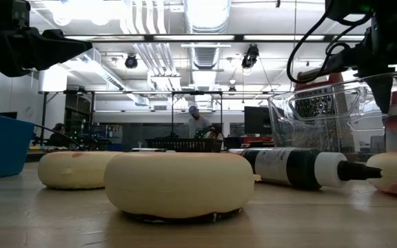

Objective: Pick & Place Food Item
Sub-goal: Put the bottom pink food coloring bottle into the transparent bin, then put the top right black food coloring bottle into the transparent bin

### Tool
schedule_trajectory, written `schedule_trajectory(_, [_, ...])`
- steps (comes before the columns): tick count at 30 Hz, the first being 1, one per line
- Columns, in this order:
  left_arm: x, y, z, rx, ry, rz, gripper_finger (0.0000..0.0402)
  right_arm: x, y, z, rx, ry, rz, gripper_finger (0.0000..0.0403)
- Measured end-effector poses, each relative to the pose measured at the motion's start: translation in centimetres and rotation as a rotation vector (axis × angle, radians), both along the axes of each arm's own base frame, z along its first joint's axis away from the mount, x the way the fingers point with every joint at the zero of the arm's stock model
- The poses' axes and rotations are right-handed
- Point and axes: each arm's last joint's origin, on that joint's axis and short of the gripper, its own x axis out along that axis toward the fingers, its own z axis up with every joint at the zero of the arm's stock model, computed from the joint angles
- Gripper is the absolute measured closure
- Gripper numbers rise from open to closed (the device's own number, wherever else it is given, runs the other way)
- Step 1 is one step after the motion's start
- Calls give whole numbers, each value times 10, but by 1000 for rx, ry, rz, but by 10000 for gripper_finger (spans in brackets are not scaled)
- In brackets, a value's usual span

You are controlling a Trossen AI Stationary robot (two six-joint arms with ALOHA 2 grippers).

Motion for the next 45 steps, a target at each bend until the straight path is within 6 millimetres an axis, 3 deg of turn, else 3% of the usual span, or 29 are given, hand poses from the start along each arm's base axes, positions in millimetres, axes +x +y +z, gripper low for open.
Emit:
schedule_trajectory(12, [0,0,0,0,0,0,202,1,0,0,3,-12,-28,213])
schedule_trajectory(25, [0,0,0,0,0,0,202,0,-1,2,-25,-3,-13,218])
schedule_trajectory(38, [0,0,0,0,0,0,202,11,-2,47,-118,-118,56,218])
schedule_trajectory(45, [0,0,0,0,-1,0,202,38,0,71,-236,-260,379,218])
